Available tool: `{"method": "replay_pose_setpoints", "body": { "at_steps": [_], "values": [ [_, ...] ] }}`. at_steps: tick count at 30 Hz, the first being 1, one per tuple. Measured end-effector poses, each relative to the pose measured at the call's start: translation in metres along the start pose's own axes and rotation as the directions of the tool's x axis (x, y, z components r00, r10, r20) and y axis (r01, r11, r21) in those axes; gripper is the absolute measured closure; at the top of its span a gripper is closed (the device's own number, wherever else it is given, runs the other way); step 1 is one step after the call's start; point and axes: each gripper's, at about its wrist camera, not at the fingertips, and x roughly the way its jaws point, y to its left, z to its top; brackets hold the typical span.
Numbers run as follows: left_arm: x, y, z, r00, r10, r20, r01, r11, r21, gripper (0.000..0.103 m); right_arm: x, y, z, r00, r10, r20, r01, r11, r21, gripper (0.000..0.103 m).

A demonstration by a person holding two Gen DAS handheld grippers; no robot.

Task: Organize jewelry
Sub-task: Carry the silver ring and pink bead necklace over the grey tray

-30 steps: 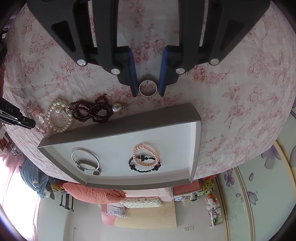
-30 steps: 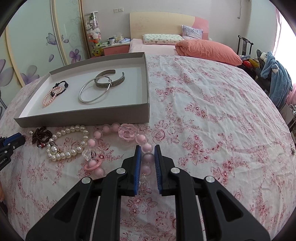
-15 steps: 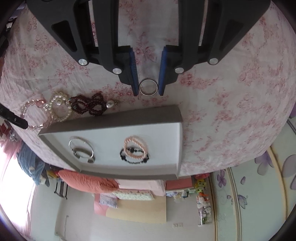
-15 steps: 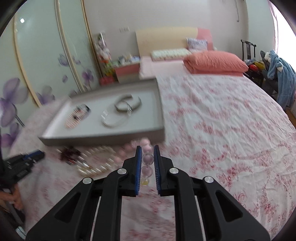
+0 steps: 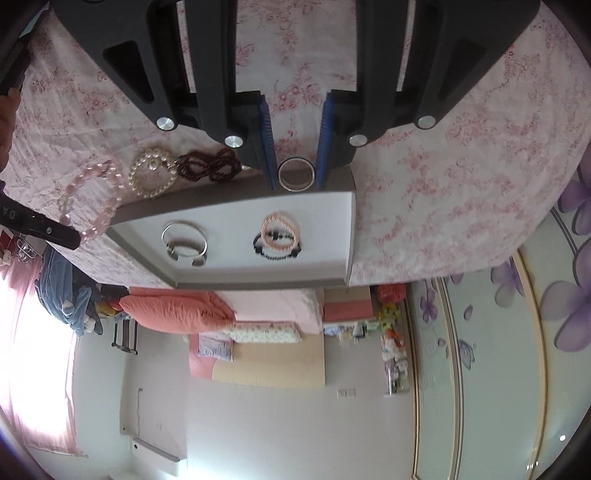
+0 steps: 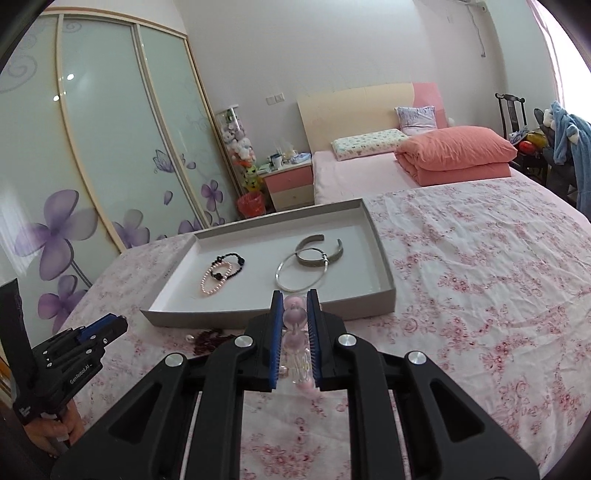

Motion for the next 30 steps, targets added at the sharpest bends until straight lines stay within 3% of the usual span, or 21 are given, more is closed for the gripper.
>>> {"method": "replay_pose_setpoints", "body": {
  "at_steps": [10,30],
  "values": [
    [-0.022,-0.015,0.008,0.996,0.012,0.089,-0.012,1.000,0.001,0.081,-0.013,0.018,0.001,0.998,0.017,0.060,-0.015,0.999,-0.030,0.089],
    [-0.044,-0.025,0.025,0.984,-0.003,0.176,0.005,1.000,-0.012,0.081,-0.042,0.055,0.016,0.978,0.054,0.203,-0.026,0.990,-0.136,0.089]
  ]
}}
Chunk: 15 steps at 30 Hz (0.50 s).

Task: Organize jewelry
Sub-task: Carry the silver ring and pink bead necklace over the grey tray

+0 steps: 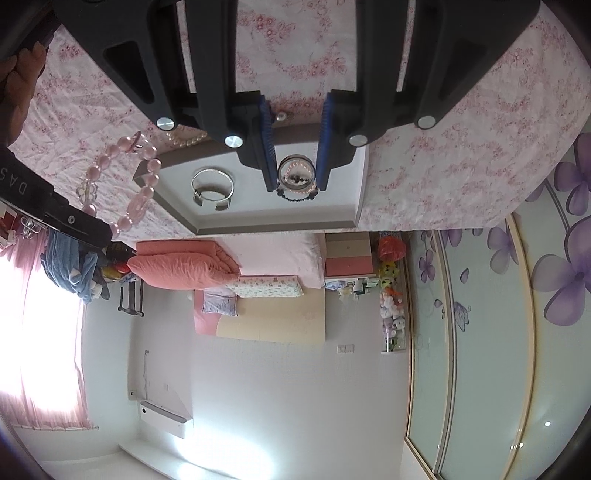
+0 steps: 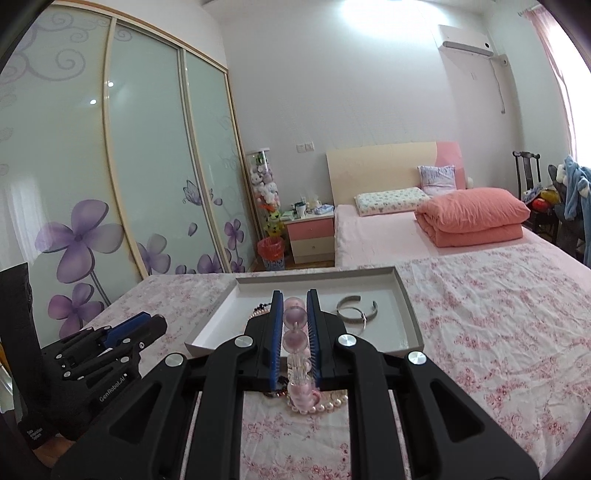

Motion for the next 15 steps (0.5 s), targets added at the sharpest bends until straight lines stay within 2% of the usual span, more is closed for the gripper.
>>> {"method": "replay_pose_setpoints", "body": {
  "at_steps": [15],
  "values": [
    [0.021,-0.002,0.033,0.999,0.014,0.045,-0.015,1.000,0.014,0.081,0.018,0.005,0.032,0.997,-0.019,0.072,0.022,0.999,-0.041,0.089]
  ]
}}
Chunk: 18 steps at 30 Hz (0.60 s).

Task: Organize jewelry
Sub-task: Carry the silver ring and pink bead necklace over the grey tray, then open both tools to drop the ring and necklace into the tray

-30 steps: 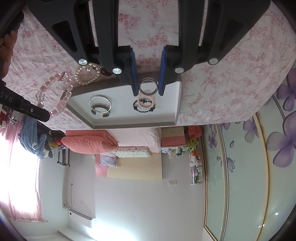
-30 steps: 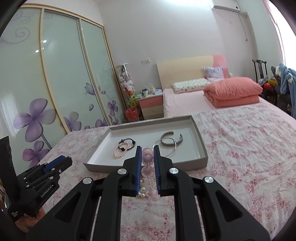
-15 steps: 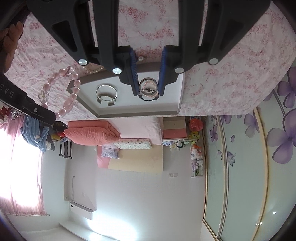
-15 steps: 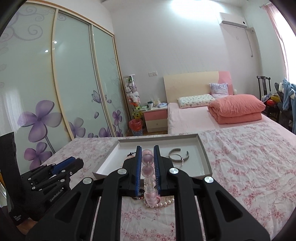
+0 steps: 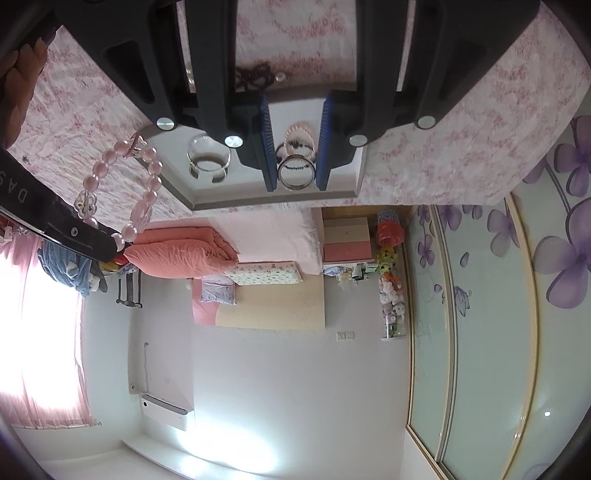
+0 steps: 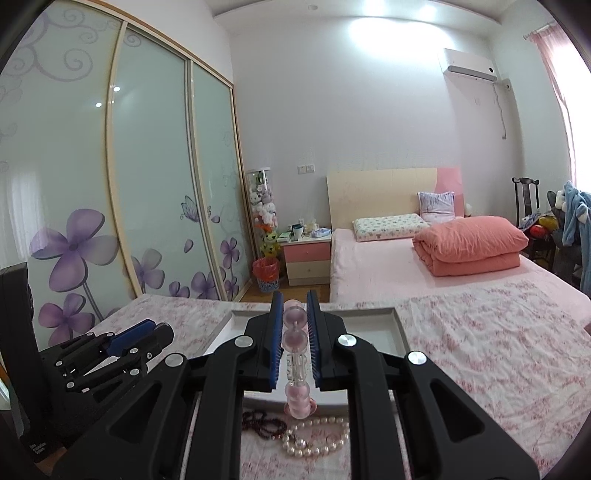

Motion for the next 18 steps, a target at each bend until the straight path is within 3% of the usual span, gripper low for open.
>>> {"method": "replay_pose_setpoints", "body": {
  "at_steps": [11,18],
  "values": [
    [0.052,0.005,0.007,0.999,-0.005,-0.042,0.004,1.000,-0.015,0.081,0.046,-0.004,0.004,0.999,0.001,-0.047,-0.001,1.000,0.002,0.089],
    [0.094,0.010,0.002,0.997,-0.002,-0.081,0.001,1.000,-0.017,0.081,0.091,-0.013,-0.004,0.992,0.005,-0.124,-0.002,1.000,0.024,0.089]
  ]
}}
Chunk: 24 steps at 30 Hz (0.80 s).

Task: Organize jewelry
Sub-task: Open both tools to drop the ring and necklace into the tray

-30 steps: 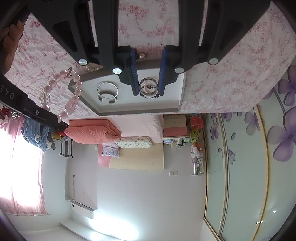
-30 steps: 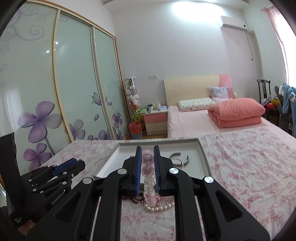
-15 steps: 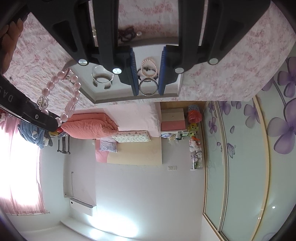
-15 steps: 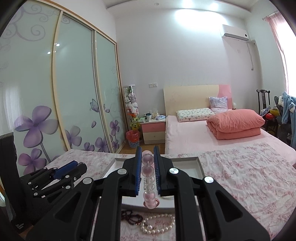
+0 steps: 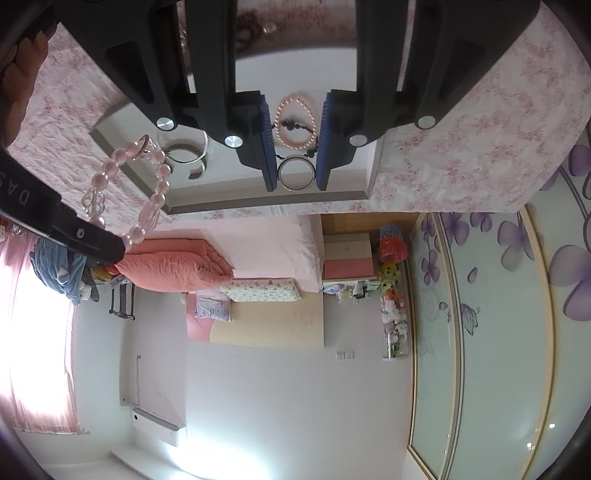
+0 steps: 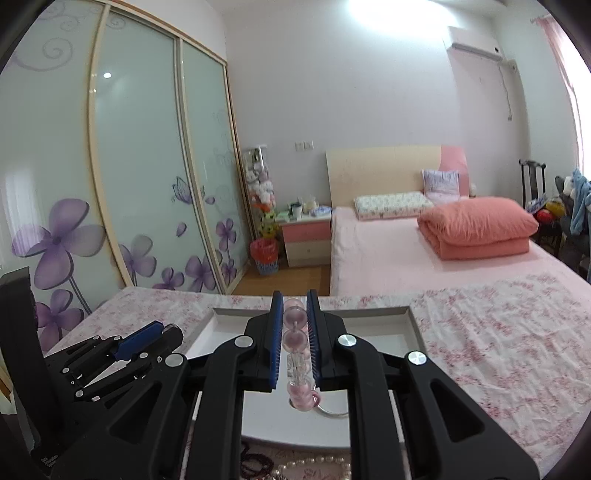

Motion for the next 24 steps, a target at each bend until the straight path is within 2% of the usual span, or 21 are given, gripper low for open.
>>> {"method": "replay_pose_setpoints", "body": {
  "at_steps": [6,11,15,18,21,24],
  "values": [
    [0.034,0.002,-0.005,0.999,0.002,-0.047,-0.002,1.000,-0.007,0.081,0.039,-0.005,-0.007,0.997,0.001,-0.072,0.000,1.000,0.015,0.089],
    [0.061,0.002,-0.011,0.994,-0.013,-0.106,0.012,1.000,-0.014,0.081,0.070,-0.017,-0.016,0.987,0.040,-0.158,-0.027,0.996,0.081,0.089],
    [0.075,0.004,-0.013,0.990,-0.021,-0.139,0.018,1.000,-0.021,0.081,0.082,-0.028,-0.022,0.978,0.025,-0.205,-0.002,0.994,0.114,0.089],
    [0.081,0.004,-0.015,0.988,-0.021,-0.150,0.018,1.000,-0.023,0.081,0.078,-0.033,-0.023,0.979,-0.001,-0.205,0.026,0.993,0.119,0.087],
    [0.084,0.007,-0.015,0.988,-0.018,-0.152,0.014,1.000,-0.028,0.080,0.074,-0.038,-0.021,0.981,-0.012,-0.193,0.037,0.992,0.124,0.075],
    [0.085,0.008,-0.013,0.989,-0.015,-0.149,0.010,0.999,-0.032,0.079,0.071,-0.041,-0.019,0.982,-0.013,-0.187,0.039,0.990,0.135,0.075]
  ]
}}
